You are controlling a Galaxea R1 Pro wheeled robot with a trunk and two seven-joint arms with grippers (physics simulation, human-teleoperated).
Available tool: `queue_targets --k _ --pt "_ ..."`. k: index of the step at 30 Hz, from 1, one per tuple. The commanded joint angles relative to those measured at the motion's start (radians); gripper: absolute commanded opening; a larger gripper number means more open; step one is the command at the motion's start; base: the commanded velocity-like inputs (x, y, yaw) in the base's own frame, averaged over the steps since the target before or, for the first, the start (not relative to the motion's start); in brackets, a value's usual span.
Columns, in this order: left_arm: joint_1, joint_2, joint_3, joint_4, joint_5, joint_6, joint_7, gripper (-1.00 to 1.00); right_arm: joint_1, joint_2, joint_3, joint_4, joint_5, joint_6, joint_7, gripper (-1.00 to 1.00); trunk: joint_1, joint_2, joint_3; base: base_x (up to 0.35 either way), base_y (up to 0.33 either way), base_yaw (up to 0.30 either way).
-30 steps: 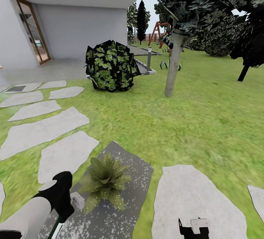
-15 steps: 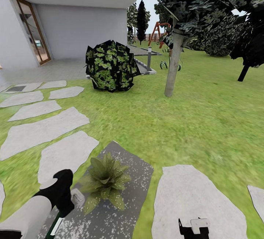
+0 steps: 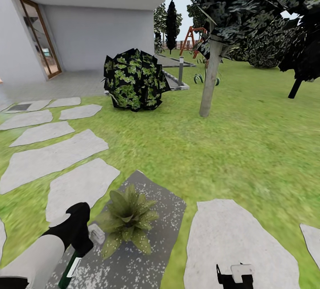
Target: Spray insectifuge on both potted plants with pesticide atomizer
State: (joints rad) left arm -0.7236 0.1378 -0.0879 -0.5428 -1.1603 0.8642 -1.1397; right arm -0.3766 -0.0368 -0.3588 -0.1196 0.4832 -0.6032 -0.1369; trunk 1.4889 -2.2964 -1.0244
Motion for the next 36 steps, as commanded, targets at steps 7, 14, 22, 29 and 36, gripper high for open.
queue_targets --k 7,14,22,29,36 --pt "-0.001 0.008 -0.004 -0.055 -0.004 0.008 -0.009 -1.0 -0.001 0.0 -0.003 0.001 0.011 -0.003 -0.007 1.0 0.0 0.0 -0.001 0.0 0.001 -0.009" --pt "0.0 0.005 -0.001 -0.055 -0.006 0.012 -0.008 -1.0 -0.001 0.0 -0.003 0.001 0.011 -0.003 -0.007 1.0 0.0 0.0 -0.001 0.0 0.25 -0.25" --pt "0.0 0.005 -0.003 -0.055 -0.006 0.01 -0.008 -1.0 -0.001 0.0 -0.003 0.001 0.011 -0.003 -0.007 1.0 0.0 0.0 -0.001 -0.056 0.3 -0.297" --pt "0.001 0.002 -0.004 -0.055 -0.006 0.009 -0.008 -1.0 -0.001 0.0 -0.003 0.001 0.011 -0.003 -0.007 1.0 0.0 0.0 -0.001 -0.089 0.061 -0.257" --pt "0.003 0.003 -0.004 -0.053 -0.006 0.009 -0.008 -1.0 -0.001 0.0 -0.003 0.001 0.011 -0.003 -0.007 1.0 0.0 0.0 -0.001 -0.004 0.056 -0.025"
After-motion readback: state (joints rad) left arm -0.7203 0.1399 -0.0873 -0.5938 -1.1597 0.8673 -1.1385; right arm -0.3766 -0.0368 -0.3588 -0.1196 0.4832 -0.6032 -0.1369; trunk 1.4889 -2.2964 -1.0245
